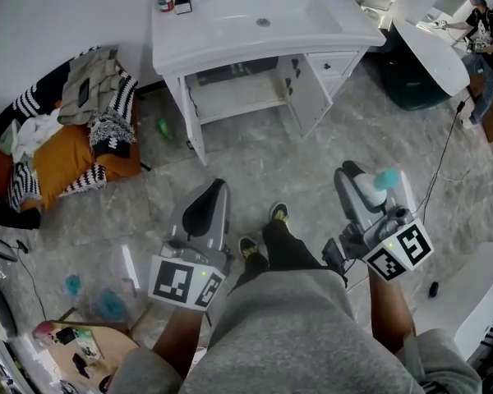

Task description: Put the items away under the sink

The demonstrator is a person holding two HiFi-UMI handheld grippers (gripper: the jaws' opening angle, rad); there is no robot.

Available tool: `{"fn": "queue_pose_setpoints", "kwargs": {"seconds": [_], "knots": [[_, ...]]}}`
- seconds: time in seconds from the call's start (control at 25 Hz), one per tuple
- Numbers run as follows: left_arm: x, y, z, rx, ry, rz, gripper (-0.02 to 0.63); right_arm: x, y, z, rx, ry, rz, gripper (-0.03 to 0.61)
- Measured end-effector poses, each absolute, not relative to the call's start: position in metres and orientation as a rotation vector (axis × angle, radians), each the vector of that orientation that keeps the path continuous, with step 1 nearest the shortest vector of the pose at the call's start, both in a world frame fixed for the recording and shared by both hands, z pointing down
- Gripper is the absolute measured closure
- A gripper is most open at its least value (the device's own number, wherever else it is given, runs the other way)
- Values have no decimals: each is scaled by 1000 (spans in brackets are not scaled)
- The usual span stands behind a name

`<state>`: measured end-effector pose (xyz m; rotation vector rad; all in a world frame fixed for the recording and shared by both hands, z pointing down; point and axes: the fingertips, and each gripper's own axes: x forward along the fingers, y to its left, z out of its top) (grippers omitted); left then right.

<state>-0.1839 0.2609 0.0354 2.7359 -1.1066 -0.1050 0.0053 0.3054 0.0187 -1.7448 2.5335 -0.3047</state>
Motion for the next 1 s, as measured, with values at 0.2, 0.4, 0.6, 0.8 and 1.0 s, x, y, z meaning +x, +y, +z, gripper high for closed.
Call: {"fn": "queue_pose_setpoints", "kwargs": {"seconds": [0.2, 0.4, 0.6, 0.8, 1.0], "knots": [[-178, 255, 36, 2742, -1103, -101, 601, 11, 300, 19, -1750, 2517, -297, 500], [-163, 243, 36, 2748, -1082, -92, 601, 26, 290, 23, -1758, 2501, -311, 500], [-154, 222, 35, 2745, -1105, -82, 601, 41, 266, 28, -1751, 2492, -326, 500], [-140, 190, 35, 2735, -1125, -55, 601, 56, 231, 27, -1728, 2496, -327, 500], [-115, 160, 40, 2725, -1138, -21, 601, 79, 197, 30, -1698, 2506, -338, 500]]}}
